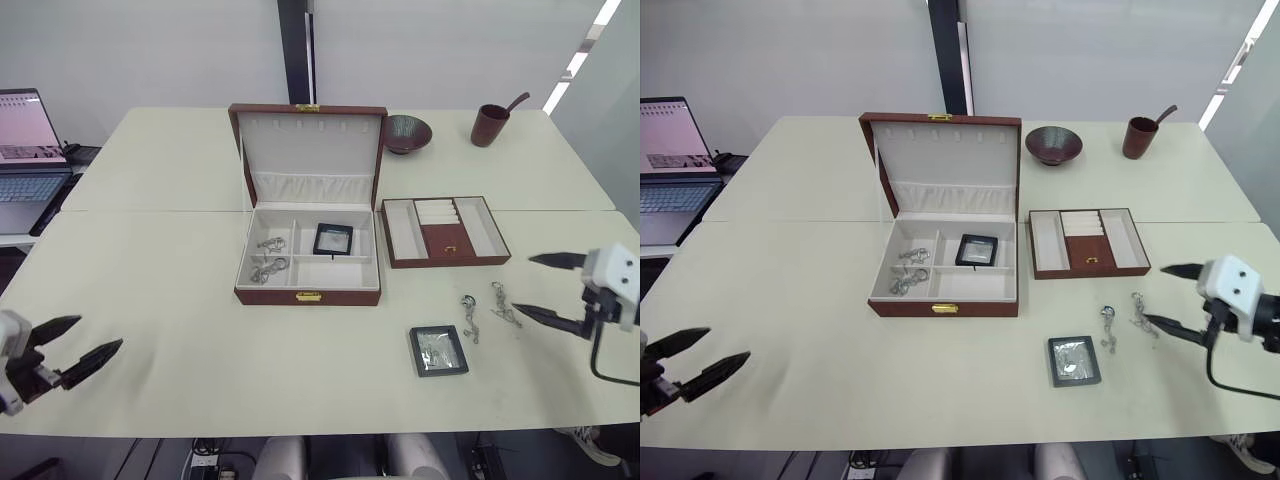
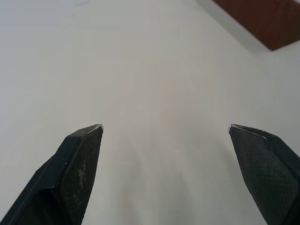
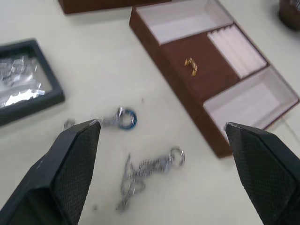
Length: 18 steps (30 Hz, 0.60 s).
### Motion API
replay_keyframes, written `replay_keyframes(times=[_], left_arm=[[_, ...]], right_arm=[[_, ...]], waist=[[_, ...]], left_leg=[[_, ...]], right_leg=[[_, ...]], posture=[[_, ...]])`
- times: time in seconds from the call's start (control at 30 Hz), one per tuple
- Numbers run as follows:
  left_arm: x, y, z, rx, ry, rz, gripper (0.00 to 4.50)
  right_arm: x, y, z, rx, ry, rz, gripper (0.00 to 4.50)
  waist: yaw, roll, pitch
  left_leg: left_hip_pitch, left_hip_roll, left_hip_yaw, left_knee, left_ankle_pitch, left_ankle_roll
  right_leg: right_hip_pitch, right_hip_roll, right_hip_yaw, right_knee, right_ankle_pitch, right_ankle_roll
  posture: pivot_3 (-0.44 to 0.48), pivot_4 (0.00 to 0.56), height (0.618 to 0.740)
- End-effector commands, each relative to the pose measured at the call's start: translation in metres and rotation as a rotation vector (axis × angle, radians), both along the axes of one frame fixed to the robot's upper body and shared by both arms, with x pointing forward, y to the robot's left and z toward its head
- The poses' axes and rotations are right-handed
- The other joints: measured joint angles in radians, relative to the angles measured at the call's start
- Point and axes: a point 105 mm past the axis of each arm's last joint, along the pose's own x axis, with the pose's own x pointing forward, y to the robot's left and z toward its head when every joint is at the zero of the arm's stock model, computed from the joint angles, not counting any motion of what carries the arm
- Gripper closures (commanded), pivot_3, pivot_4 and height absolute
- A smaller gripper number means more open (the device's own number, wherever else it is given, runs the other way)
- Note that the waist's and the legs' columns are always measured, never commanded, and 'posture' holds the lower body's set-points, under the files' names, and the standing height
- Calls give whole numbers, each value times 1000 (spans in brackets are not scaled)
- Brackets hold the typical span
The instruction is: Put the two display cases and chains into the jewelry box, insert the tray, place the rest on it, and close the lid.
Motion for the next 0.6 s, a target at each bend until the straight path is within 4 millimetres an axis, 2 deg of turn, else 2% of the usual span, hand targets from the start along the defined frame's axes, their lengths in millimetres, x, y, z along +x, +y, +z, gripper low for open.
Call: replay_keyframes(times=[0.03,0.13,0.37,0.47,0.6], left_arm=[[-8,8,8,53,-48,21,55],[-10,7,5,55,-53,22,55],[-11,-7,4,67,-45,-40,55],[-8,-23,8,75,-47,-121,55],[-3,-58,14,84,-85,-293,55]], right_arm=[[-10,-21,11,-62,-4,-22,0],[-18,-32,6,-82,41,-43,0],[-21,-37,3,-118,39,-37,0],[-24,-27,0,-136,45,16,0],[-19,5,0,-88,38,89,0]], waist=[[-1,0,0],[-2,0,0],[-6,0,0],[-5,0,0],[-4,0,0]], left_leg=[[0,0,0,0,0,0],[1,0,1,0,0,0],[4,0,3,-1,0,0],[5,1,2,-1,0,0],[7,1,3,-1,0,0]], right_leg=[[0,0,0,0,0,0],[1,0,0,0,0,0],[2,1,2,0,0,0],[4,2,1,0,0,0],[6,1,2,-1,0,0]], posture=[[0,150,740],[0,150,740],[0,150,740],[0,150,740],[0,150,740]])
